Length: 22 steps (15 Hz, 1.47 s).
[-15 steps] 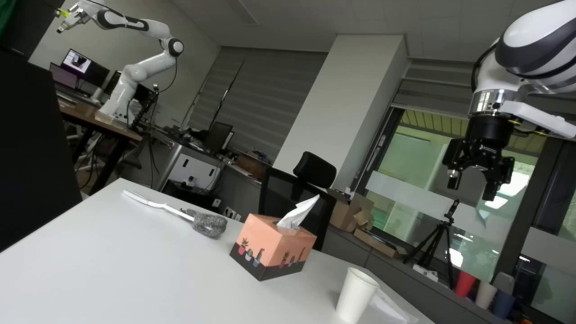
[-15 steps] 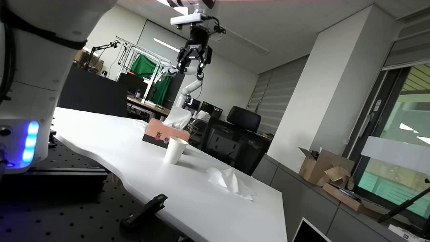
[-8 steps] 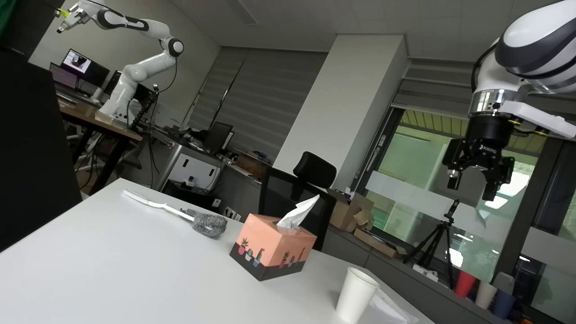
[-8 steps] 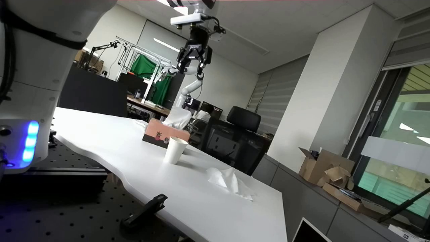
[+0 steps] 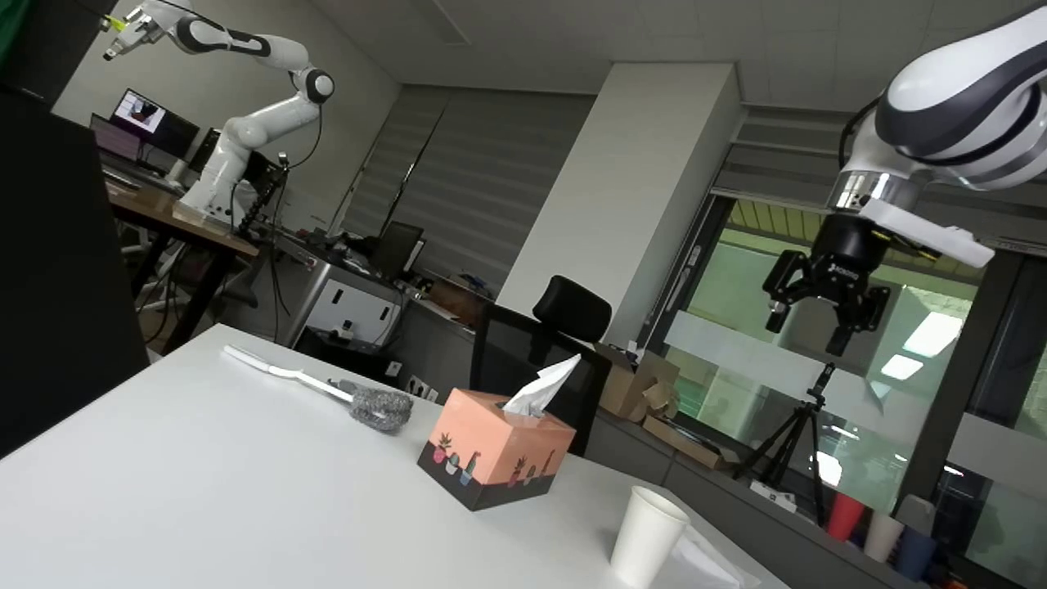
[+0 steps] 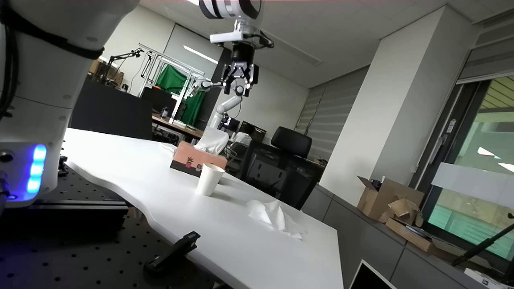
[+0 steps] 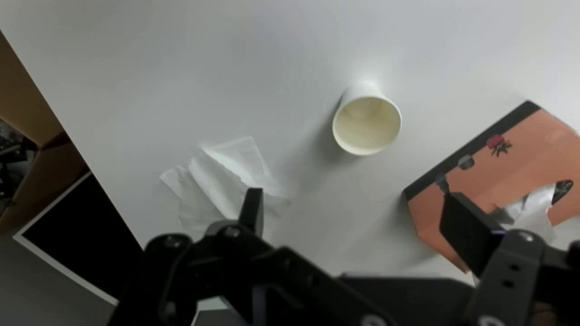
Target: Remove a tissue from the box and put it on the table
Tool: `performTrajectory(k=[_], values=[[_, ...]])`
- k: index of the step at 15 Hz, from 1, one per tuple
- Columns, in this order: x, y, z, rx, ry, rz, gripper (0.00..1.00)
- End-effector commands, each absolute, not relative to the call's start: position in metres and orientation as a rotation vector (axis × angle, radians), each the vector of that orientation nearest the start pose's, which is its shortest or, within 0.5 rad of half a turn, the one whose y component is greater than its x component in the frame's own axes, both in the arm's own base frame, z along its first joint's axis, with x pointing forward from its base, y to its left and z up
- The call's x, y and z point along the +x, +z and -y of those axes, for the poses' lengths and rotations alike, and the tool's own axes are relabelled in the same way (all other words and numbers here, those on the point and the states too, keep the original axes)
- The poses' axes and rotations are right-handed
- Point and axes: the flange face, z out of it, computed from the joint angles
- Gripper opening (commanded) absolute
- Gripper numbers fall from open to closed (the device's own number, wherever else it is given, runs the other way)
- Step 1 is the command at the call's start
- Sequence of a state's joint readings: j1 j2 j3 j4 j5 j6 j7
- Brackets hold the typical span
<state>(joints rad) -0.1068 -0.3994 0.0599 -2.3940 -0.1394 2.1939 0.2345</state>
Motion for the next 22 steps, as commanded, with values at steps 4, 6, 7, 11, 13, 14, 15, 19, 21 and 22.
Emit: performTrajectory(k=[4, 6, 7, 11, 13, 14, 15, 19, 21, 22], values=[[0.536, 0.474, 0.009, -3.123, -0.565, -0.509, 1.00], [0.562, 0.467, 0.000, -3.104, -0.589, -0.545, 1.00], [0.575, 0.463, -0.007, -3.098, -0.587, -0.565, 1.00], [0.624, 0.449, -0.044, -3.077, -0.564, -0.626, 1.00], [0.644, 0.443, -0.067, -3.068, -0.554, -0.631, 1.00], [0.652, 0.440, -0.080, -3.070, -0.536, -0.618, 1.00], [0.657, 0.435, -0.091, -3.083, -0.506, -0.595, 1.00], [0.642, 0.425, -0.086, -3.077, -0.509, -0.537, 1.00], [0.642, 0.427, -0.080, -3.079, -0.515, -0.546, 1.00], [0.642, 0.427, -0.079, -3.079, -0.516, -0.548, 1.00]])
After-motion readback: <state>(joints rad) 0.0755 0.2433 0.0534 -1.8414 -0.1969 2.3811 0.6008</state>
